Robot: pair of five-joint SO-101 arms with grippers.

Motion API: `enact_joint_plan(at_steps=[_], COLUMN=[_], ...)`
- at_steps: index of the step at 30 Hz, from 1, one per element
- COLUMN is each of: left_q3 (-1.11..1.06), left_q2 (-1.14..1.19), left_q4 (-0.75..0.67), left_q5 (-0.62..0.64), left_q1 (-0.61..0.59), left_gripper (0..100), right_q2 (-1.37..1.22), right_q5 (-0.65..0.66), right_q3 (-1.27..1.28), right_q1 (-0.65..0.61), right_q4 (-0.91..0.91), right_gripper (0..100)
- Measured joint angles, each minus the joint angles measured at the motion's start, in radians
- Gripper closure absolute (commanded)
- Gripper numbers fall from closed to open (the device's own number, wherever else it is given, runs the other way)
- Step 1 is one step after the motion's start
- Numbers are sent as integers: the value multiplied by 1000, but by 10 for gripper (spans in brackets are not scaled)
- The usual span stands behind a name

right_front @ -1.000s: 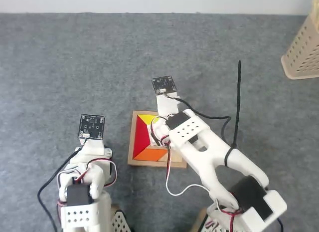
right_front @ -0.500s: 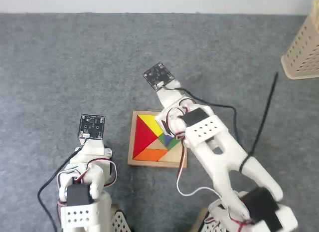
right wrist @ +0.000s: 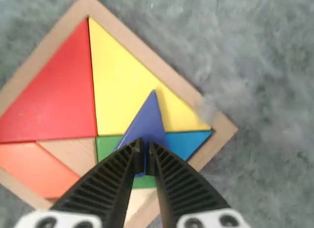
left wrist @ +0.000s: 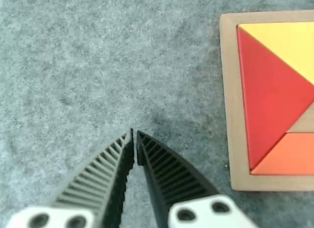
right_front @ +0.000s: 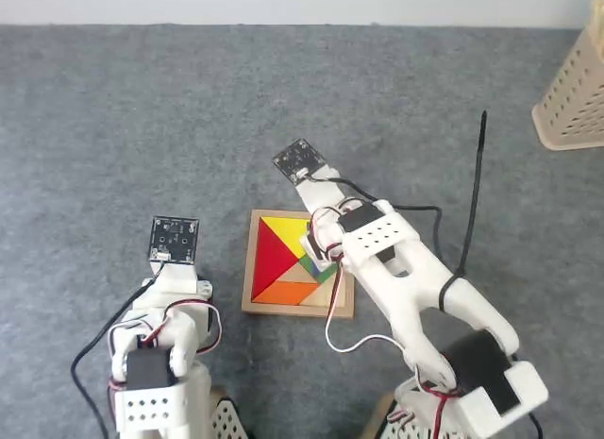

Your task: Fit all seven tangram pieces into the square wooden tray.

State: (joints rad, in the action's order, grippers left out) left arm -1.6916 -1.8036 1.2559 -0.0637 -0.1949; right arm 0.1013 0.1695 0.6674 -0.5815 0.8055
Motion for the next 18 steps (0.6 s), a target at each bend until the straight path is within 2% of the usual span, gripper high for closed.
enact_joint_plan(at_steps=[10, 18], left_q3=[0, 0], left_q2=[0, 0], left_q4=[0, 0], left_q5=[0, 0], left_q1=[0, 0], left_gripper=[988, 988], right_q2=[9, 150], right_q5=[0, 0], right_q3=[14, 149], right_q1=[0, -14], right_q4=[74, 80], right_gripper=[991, 991])
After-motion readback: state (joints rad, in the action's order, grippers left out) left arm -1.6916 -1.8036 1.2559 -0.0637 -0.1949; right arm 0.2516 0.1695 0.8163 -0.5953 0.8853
